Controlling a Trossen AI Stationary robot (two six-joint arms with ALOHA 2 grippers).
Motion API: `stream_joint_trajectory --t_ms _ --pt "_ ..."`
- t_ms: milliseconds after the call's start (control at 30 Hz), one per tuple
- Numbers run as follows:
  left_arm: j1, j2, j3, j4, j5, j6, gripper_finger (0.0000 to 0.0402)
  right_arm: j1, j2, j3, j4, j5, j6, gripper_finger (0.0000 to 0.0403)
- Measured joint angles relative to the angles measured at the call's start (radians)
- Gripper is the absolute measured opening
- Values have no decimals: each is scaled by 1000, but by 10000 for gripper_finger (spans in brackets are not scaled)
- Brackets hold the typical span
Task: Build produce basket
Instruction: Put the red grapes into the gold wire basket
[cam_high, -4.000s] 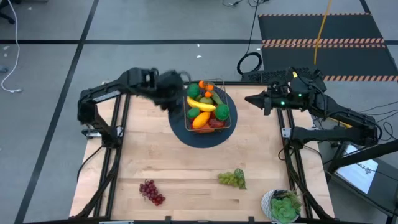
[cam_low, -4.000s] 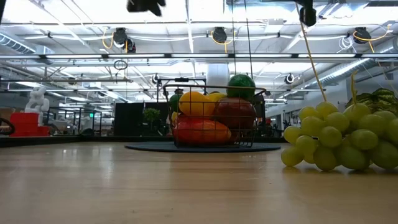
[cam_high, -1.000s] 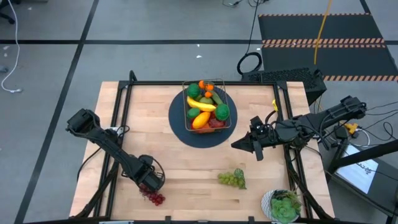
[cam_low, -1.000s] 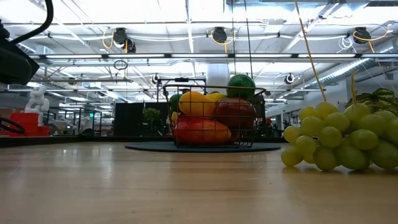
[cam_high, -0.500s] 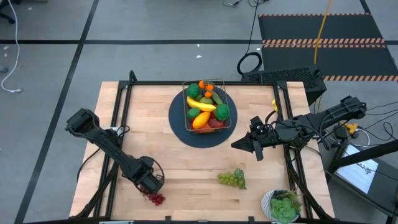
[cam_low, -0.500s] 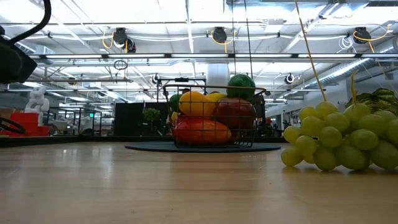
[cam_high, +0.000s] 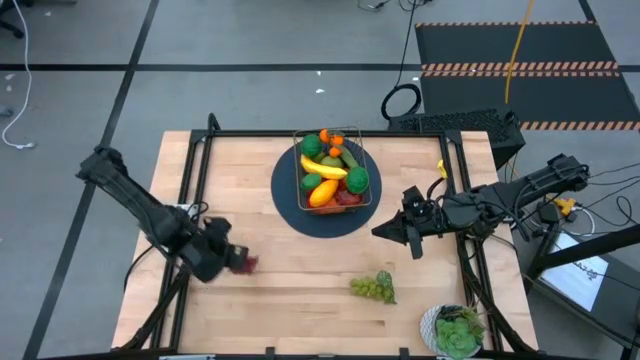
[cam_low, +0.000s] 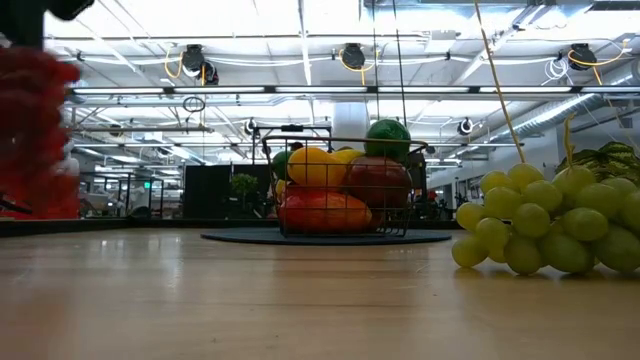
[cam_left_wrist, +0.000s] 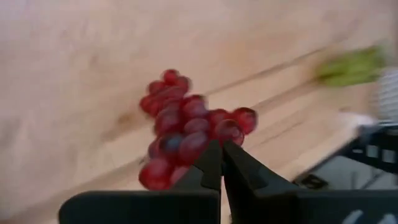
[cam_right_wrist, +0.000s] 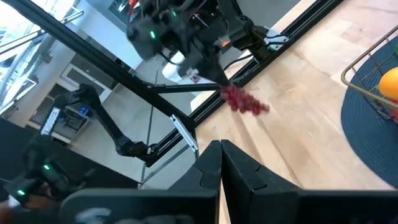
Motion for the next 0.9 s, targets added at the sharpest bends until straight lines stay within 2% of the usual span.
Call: stream_joint_trajectory --t_ms 200,300,600,900 --pt "57 -140 89 -32 -207 218 2 0 0 0 -2 49 -32 0" --pt "107 -172 152 -33 -264 363 1 -2 0 0 -2 52 -56 0" --pt "296 -172 397 -16 -279 808 1 -33 0 0 -1 53 -161 0" --pt "421 -173 574 141 -275 1170 1 -63 0 0 -1 49 -240 0"
